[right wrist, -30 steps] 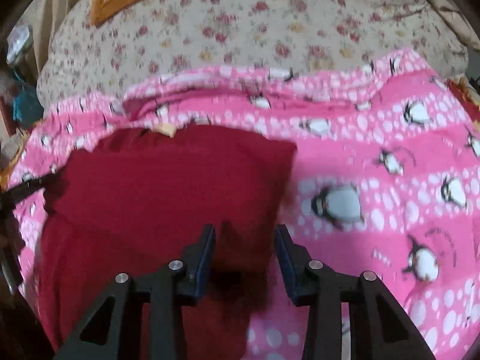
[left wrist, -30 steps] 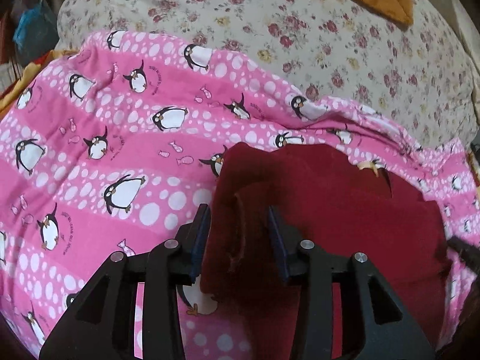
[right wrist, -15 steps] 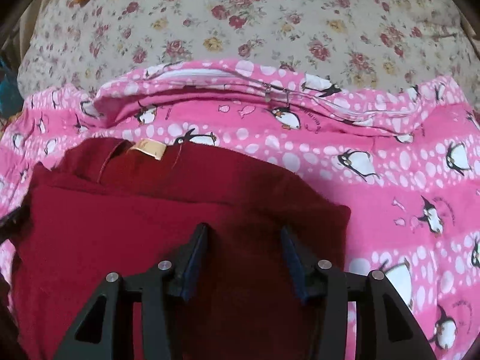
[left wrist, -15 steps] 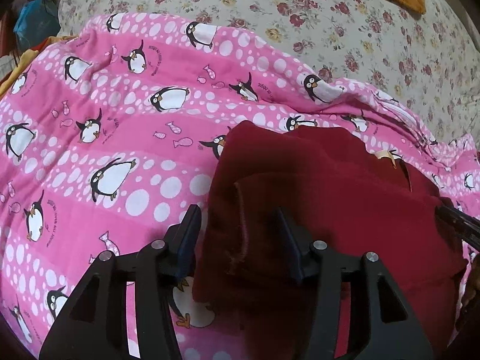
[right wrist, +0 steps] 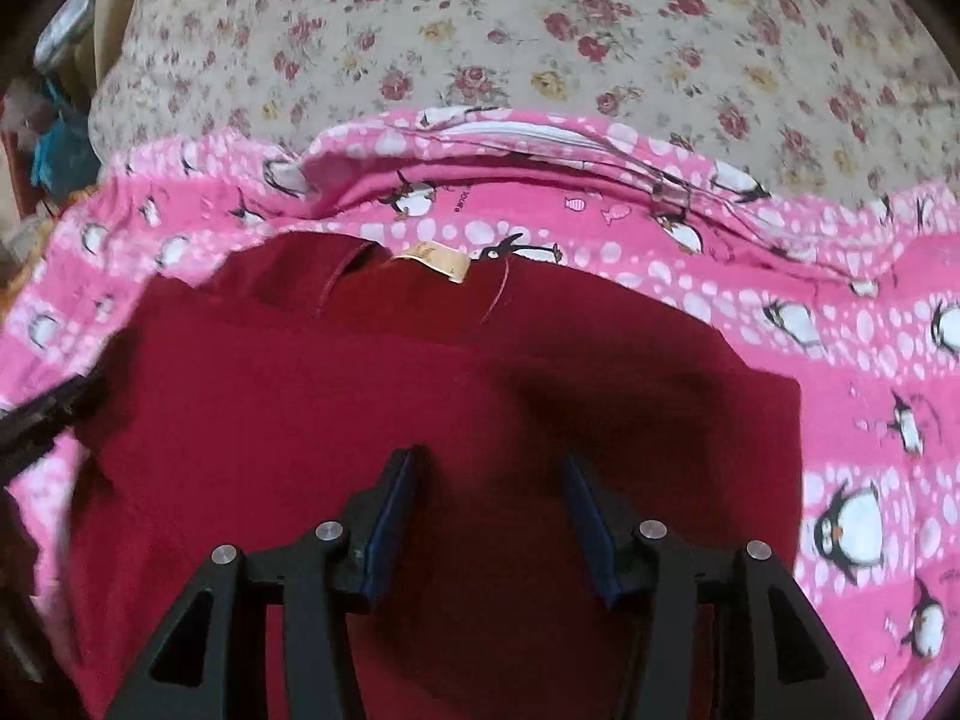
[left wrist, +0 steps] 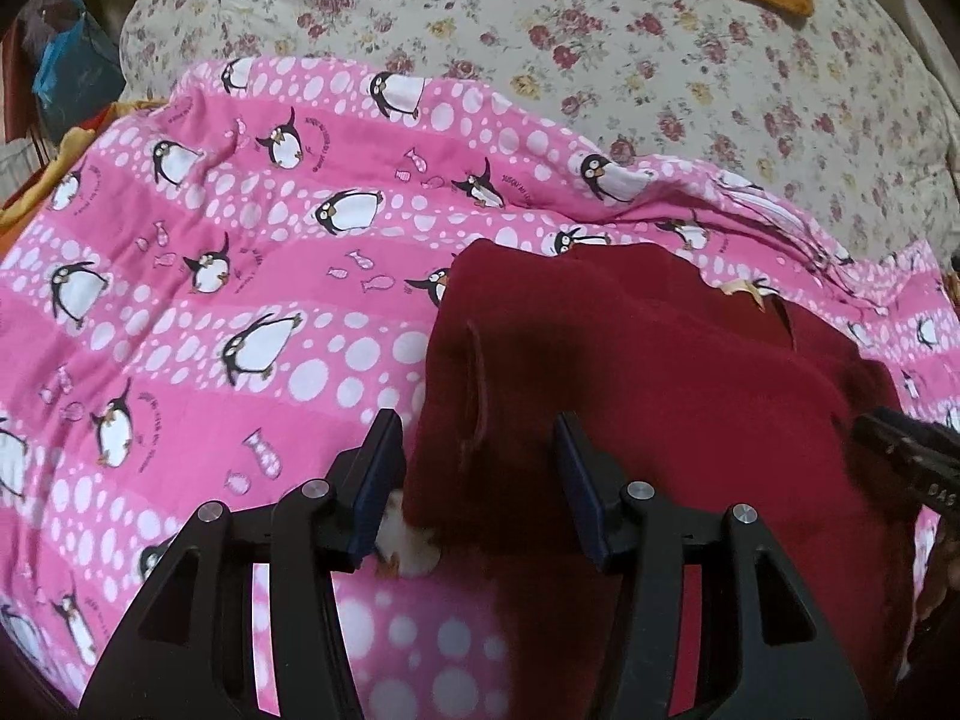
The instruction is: Fold small clothes
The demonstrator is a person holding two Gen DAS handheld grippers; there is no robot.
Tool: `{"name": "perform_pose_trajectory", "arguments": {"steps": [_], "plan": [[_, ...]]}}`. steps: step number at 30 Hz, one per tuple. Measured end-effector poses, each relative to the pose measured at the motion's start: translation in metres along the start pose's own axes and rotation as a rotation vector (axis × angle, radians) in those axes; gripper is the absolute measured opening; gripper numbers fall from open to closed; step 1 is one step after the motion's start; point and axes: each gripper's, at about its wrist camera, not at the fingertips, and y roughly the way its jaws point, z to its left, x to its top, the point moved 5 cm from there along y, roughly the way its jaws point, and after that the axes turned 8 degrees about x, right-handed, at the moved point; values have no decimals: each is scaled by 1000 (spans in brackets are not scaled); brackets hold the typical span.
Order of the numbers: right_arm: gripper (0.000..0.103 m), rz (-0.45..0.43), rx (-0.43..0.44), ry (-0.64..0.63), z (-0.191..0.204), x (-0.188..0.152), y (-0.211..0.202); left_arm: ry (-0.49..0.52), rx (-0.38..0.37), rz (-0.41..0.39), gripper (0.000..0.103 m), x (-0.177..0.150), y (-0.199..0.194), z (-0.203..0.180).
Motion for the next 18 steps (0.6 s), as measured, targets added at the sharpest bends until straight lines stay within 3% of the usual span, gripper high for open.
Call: {"name": "perform_pose_trajectory", "arguments": {"steps": [3, 8, 12, 18], "plan": [[49, -21, -55, -11, -9, -13, -23, 9, -6, -5, 52, -8, -13, 2], [50, 23, -128, 17, -37, -51, -38, 18, -14, -3, 52, -27, -32, 2], [50, -3, -124, 31, -41, -62, -53, 29, -17, 4, 52, -44, -47, 1], [53, -16, -44, 46, -25, -77, -82, 44, -38, 8, 52, -68, -70, -1]]}}
